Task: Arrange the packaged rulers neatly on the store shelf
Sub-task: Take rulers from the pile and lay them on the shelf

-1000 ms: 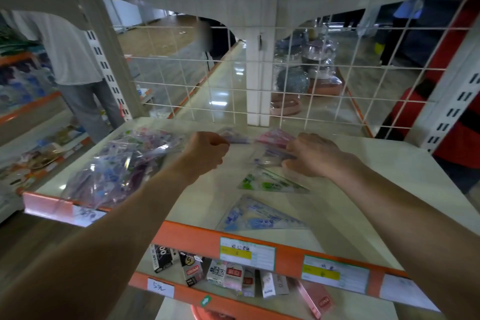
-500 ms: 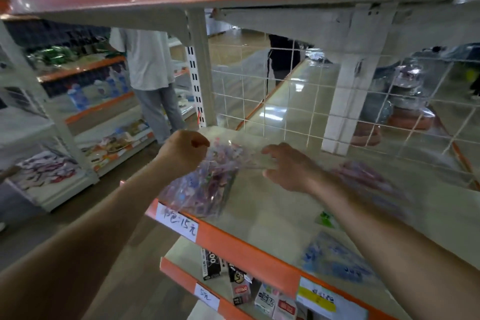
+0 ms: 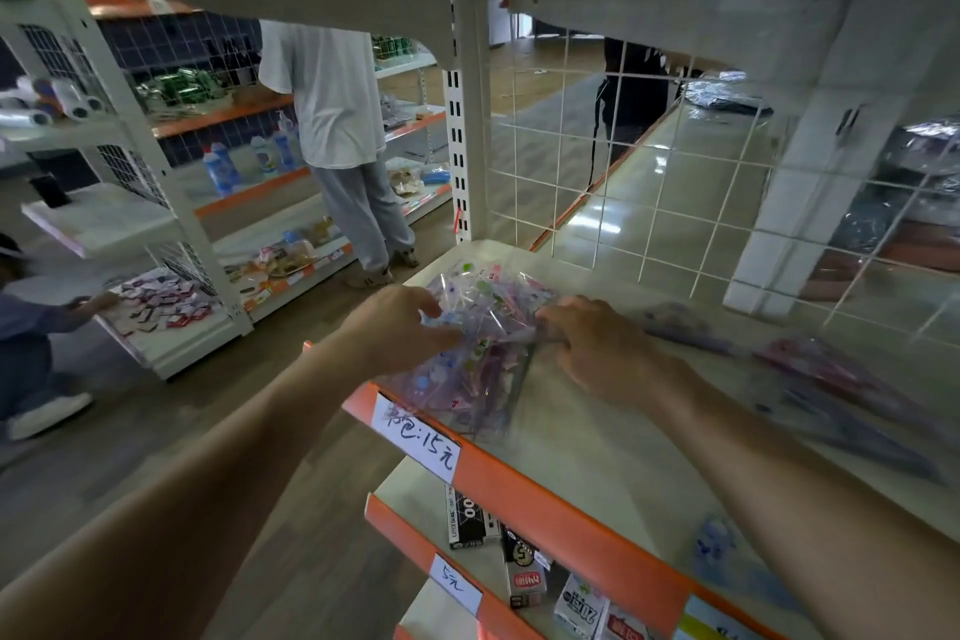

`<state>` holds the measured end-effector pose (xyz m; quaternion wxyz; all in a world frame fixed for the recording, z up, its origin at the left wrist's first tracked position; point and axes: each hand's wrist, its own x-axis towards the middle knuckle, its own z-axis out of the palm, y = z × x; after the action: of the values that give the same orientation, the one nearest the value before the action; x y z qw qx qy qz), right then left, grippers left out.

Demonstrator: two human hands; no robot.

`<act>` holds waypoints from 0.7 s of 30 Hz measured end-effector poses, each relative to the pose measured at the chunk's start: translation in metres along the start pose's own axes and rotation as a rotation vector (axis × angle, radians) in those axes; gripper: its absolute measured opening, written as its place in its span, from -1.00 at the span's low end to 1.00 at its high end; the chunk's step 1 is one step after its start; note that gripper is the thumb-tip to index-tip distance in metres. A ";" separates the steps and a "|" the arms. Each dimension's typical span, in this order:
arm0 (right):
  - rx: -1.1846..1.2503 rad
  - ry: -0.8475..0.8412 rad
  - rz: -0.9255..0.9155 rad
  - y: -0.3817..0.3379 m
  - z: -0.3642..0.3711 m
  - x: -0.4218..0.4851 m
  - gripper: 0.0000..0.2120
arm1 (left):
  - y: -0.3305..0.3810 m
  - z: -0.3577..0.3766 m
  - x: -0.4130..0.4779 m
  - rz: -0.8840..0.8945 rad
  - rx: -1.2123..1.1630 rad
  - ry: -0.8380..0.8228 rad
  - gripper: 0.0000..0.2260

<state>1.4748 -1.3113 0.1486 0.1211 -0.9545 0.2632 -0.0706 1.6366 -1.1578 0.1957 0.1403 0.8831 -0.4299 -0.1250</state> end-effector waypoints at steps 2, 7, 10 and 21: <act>0.022 0.000 -0.007 0.004 -0.001 -0.003 -0.67 | 0.006 0.008 -0.006 0.011 0.101 -0.009 -0.47; 0.000 -0.004 -0.067 0.011 -0.005 -0.013 -0.57 | 0.015 0.021 -0.015 0.024 0.220 0.014 -0.39; 0.016 0.018 -0.071 0.010 -0.009 -0.020 -0.66 | 0.018 0.022 -0.017 0.022 0.200 0.017 -0.44; 0.007 0.007 0.008 0.007 -0.034 -0.038 -0.76 | 0.026 0.020 -0.029 0.027 0.102 0.089 -0.78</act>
<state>1.4321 -1.3039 0.1763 0.1237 -0.9528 0.2671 -0.0743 1.5936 -1.1528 0.1894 0.1160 0.8878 -0.4410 -0.0617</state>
